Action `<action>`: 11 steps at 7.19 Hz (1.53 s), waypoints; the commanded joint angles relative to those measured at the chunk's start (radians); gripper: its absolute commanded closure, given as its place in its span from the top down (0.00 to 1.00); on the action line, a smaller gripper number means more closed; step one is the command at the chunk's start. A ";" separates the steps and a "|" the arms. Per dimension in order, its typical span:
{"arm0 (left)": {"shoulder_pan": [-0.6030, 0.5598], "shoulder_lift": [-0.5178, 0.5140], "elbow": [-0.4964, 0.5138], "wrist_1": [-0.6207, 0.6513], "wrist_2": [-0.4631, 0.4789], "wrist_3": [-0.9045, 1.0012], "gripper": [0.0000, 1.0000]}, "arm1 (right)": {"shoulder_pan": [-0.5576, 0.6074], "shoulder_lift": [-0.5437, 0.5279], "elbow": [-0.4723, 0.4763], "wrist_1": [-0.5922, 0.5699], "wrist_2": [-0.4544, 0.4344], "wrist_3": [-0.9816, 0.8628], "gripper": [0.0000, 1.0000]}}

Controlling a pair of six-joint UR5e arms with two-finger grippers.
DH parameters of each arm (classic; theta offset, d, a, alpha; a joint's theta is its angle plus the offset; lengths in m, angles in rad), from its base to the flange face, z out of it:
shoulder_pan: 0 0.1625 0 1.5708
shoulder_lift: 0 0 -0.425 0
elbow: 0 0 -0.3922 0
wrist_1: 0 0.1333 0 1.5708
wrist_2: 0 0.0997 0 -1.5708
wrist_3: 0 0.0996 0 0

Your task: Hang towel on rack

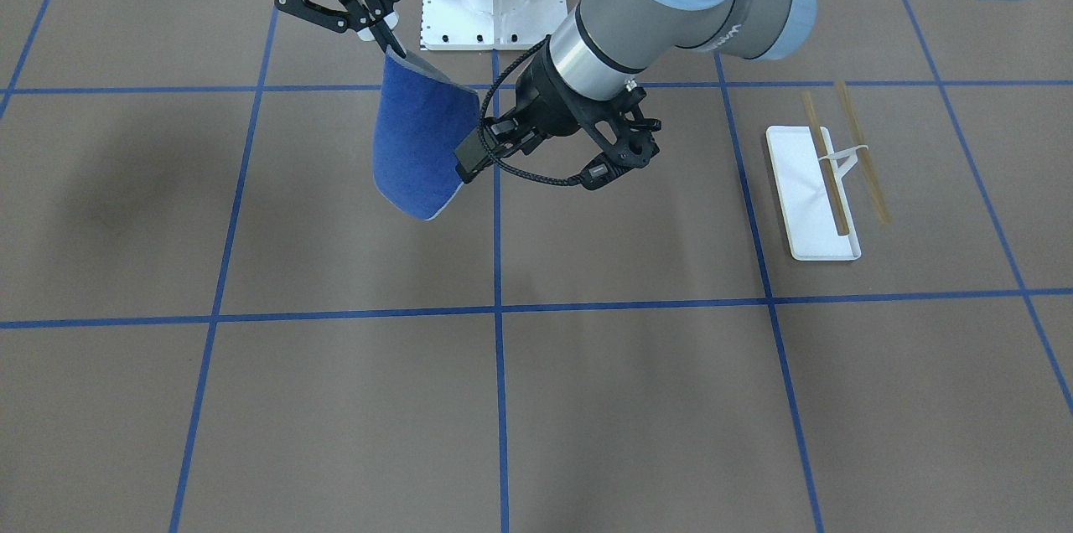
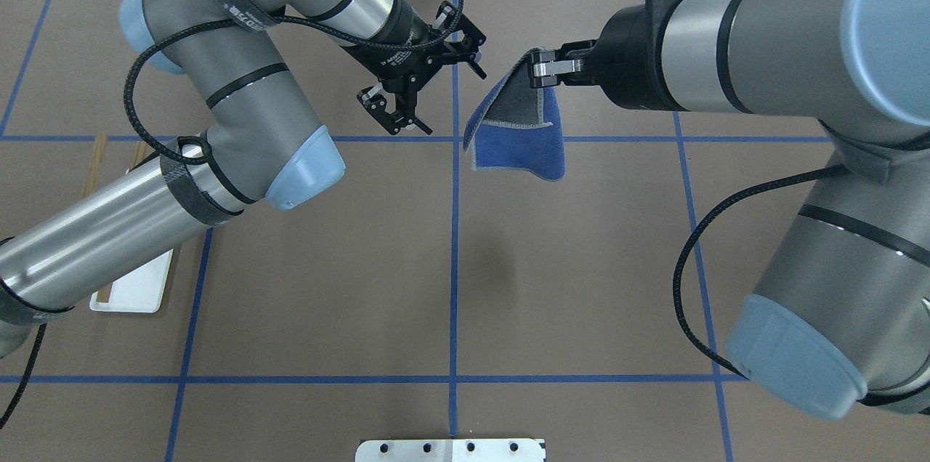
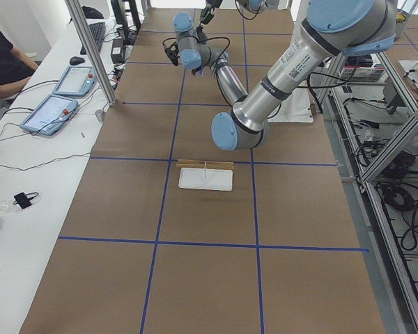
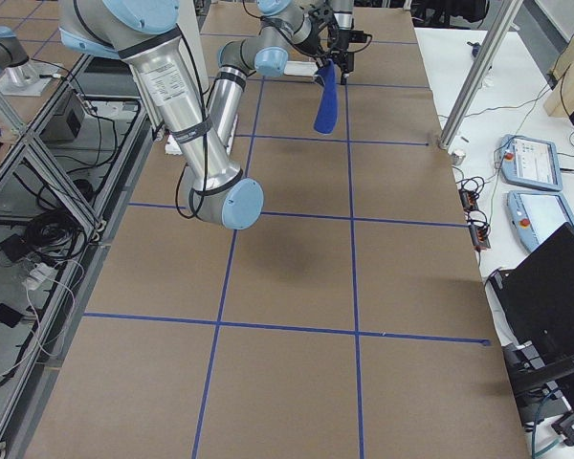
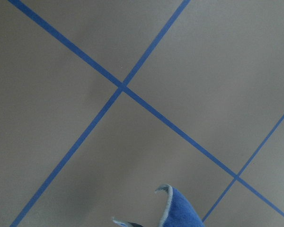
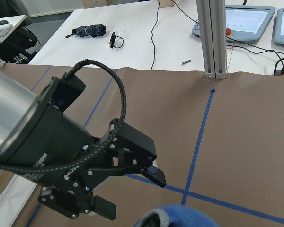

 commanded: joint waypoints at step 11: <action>0.014 -0.011 0.000 -0.052 0.004 -0.047 0.00 | 0.002 -0.048 -0.004 0.036 -0.014 -0.001 0.00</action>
